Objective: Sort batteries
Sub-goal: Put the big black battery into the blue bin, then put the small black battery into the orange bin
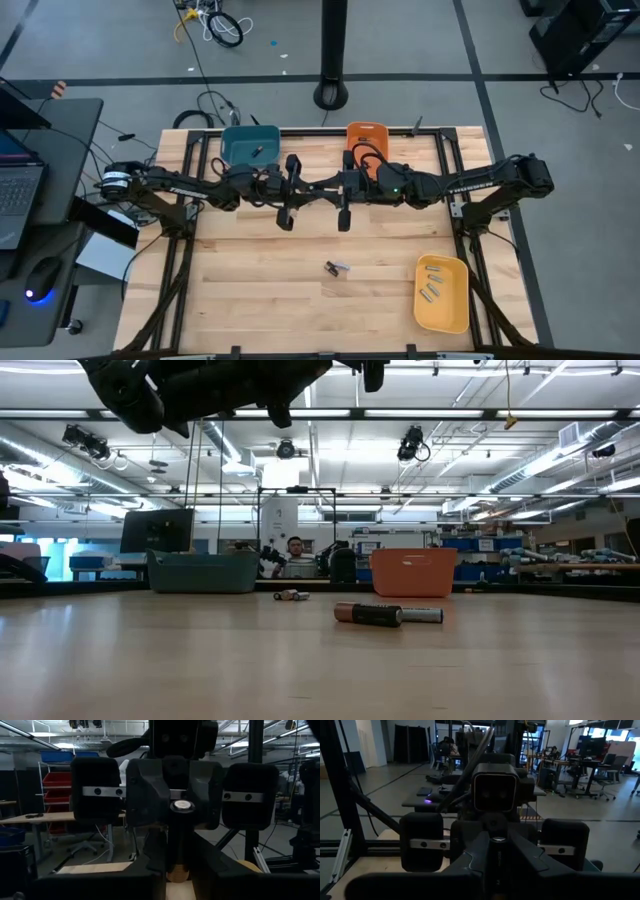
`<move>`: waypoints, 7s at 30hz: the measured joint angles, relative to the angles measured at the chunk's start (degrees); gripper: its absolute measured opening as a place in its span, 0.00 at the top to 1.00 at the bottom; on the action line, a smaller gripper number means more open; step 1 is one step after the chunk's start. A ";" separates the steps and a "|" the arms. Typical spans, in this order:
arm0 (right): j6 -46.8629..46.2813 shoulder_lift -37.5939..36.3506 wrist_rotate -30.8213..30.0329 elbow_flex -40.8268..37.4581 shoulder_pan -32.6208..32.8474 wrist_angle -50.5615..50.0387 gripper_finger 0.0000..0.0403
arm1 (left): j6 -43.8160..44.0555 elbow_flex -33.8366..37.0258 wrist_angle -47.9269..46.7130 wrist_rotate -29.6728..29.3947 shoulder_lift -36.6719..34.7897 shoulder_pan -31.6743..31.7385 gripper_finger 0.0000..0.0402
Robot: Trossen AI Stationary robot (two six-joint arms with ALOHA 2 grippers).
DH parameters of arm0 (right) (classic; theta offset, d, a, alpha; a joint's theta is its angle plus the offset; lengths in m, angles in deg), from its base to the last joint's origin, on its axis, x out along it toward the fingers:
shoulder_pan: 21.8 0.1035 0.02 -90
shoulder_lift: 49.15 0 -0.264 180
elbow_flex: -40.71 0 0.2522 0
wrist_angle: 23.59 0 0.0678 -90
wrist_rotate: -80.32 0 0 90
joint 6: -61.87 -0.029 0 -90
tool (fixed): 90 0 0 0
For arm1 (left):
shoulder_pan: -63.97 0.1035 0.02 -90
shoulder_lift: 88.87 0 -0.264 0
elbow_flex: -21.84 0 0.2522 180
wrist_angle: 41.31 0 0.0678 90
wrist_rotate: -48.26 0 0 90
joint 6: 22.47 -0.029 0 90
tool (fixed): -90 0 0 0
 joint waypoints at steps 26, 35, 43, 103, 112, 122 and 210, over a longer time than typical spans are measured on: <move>4.73 -10.40 -11.51 0.00 -0.48 -28.32 0.97 | -3.54 -9.23 -51.70 -5.71 -8.54 11.41 0.86; -0.92 -10.39 -18.38 -0.12 -0.70 -42.54 0.98 | -7.34 -15.19 -83.28 -15.01 -8.90 19.96 0.86; -2.56 -10.45 -18.64 -0.33 -2.95 -46.97 0.98 | -7.33 -14.44 -88.82 -15.50 -8.85 31.64 0.86; -2.47 -12.72 -18.47 -0.24 -7.55 -49.80 0.97 | -5.97 -22.06 -84.80 -20.22 8.24 39.81 0.49; -7.74 -12.66 -20.87 -3.07 -21.08 -58.00 0.97 | -4.97 -5.83 -62.92 -20.19 -2.02 32.46 0.50; -14.11 -9.87 -8.03 -9.87 -49.07 -51.04 0.97 | -3.64 5.80 -43.21 -20.13 -13.36 22.37 0.50; 31.98 35.01 0.33 28.94 -61.83 -82.73 0.98 | -10.40 5.97 -39.39 -20.15 -17.03 15.24 0.50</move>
